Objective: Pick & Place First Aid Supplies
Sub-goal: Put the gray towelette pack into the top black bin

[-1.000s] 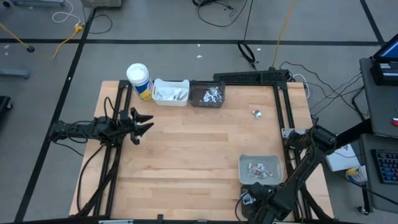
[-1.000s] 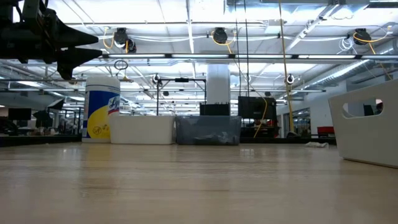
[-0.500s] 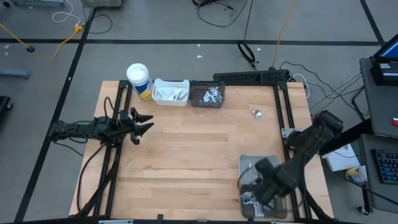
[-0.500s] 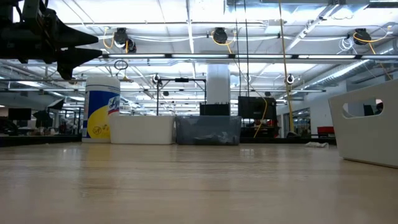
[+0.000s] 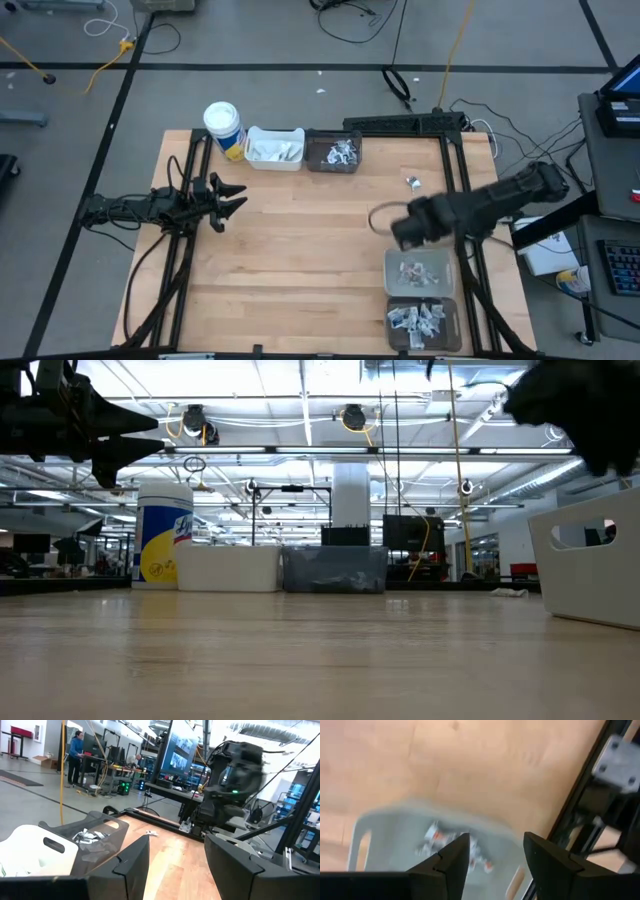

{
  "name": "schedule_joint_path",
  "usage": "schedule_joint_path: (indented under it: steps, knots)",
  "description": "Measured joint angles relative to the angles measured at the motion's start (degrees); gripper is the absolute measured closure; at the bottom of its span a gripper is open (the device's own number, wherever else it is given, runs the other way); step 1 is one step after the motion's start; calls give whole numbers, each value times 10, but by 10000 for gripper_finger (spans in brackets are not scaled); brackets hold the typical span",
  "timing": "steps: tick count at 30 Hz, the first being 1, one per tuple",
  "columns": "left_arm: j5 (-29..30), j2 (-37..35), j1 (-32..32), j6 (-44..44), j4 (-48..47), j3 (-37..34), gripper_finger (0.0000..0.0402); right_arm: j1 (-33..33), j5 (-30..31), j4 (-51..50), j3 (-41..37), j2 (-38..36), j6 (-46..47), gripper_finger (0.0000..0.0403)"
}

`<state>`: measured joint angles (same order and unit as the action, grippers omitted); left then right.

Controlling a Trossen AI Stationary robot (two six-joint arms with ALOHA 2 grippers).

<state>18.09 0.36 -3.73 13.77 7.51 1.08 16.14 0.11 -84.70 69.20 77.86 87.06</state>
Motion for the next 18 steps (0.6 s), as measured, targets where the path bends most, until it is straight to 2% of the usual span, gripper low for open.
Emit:
schedule_joint_path:
  steps: [6, 10, 18]
  knots:
    - [0, 0, 0, 0, 0, 0, 206, -181, 4, 22, -38, -15, -166, 231]
    - [0, 0, 0, 0, 0, 0, 206, -303, 17, 72, -55, -15, -269, 232]
    - [0, 0, 0, 0, 0, 0, 206, -507, 15, 167, -63, 12, -409, 232]
